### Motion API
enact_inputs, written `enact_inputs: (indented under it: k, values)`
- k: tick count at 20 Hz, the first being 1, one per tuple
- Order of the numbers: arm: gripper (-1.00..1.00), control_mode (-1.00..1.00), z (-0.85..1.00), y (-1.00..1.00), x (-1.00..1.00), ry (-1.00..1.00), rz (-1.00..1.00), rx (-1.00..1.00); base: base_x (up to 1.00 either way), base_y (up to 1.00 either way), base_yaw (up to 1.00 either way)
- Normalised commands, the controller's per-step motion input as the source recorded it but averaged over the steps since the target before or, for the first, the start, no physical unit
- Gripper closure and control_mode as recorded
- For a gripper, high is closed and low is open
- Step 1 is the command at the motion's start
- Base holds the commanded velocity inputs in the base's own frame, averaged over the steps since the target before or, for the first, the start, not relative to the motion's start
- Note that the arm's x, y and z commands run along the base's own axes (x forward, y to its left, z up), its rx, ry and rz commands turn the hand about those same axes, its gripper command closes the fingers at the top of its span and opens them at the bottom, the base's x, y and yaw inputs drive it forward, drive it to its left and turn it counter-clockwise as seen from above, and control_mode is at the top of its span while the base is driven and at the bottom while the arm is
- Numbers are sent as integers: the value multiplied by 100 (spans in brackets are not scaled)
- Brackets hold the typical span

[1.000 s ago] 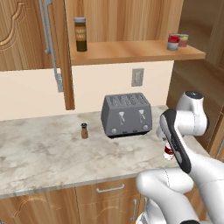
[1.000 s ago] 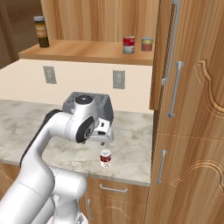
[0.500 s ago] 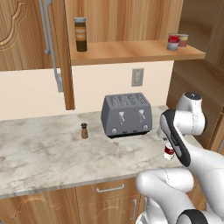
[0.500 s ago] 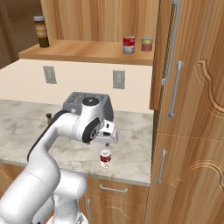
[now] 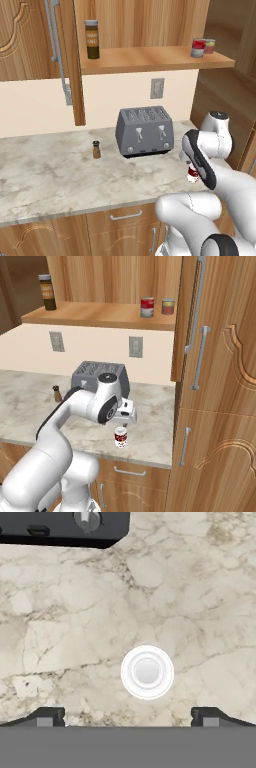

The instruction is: Pick the cans from the counter and place them in their designated side in the cabinet.

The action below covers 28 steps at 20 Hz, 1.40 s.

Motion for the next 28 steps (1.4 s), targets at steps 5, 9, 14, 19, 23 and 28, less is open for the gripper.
enact_inputs:
  k: [5,9,14,19,23,28]
  values:
    - [-100,-100,-23,-8,0,0,0,0,0,0,0]
    - [-100,-100,-22,-9,0,0,0,0,0,0,0]
    - [-100,-100,-23,-1,4,0,0,0,0,0,0]
    - [-100,-100,-18,-3,10,0,0,0,0,0,0]
    - [-100,-100,-17,-4,7,0,0,0,0,0,0]
    - [-100,-100,-14,0,14,0,0,0,0,0,0]
